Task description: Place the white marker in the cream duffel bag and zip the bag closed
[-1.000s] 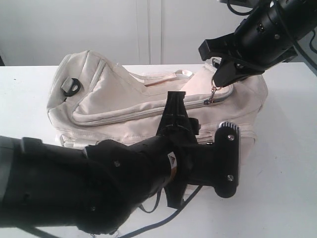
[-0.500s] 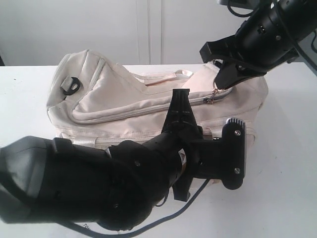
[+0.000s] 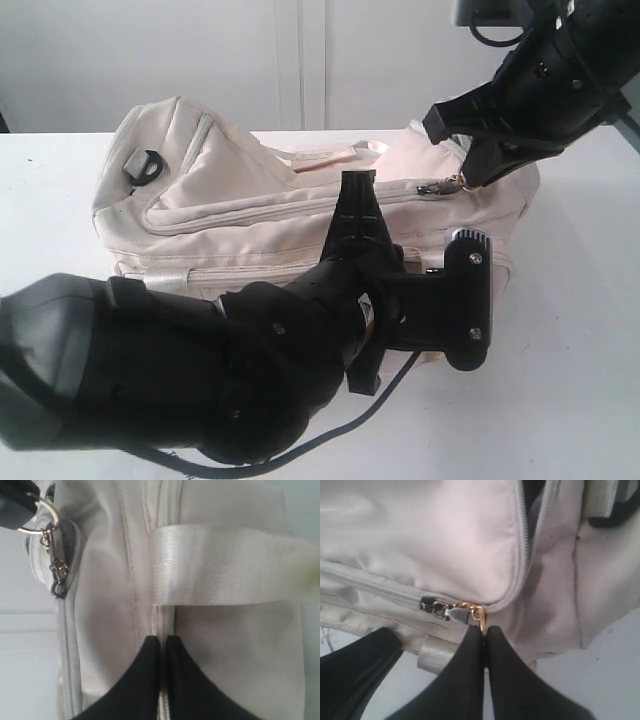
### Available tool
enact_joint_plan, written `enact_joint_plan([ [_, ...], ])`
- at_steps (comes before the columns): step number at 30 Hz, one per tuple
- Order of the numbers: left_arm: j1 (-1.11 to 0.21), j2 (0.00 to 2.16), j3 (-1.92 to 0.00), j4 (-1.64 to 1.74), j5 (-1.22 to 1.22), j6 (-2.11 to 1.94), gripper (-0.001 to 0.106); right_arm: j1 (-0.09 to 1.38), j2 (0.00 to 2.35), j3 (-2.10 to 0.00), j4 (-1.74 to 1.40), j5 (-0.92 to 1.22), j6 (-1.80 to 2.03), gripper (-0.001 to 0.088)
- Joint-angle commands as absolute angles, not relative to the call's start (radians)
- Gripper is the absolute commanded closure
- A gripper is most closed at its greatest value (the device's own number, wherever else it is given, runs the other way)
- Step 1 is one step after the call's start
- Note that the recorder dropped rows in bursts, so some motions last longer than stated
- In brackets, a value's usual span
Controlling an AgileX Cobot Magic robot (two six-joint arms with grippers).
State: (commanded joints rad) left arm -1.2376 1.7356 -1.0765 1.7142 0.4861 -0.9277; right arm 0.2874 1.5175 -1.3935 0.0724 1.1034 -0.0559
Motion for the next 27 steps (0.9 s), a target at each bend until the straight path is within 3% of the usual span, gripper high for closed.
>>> enact_joint_plan([
  [27, -1.238, 1.736, -1.076, 1.701, 0.463, -0.945, 0.105, 0.287, 1.518, -1.394, -0.217, 0.878, 0.143, 0.0868],
])
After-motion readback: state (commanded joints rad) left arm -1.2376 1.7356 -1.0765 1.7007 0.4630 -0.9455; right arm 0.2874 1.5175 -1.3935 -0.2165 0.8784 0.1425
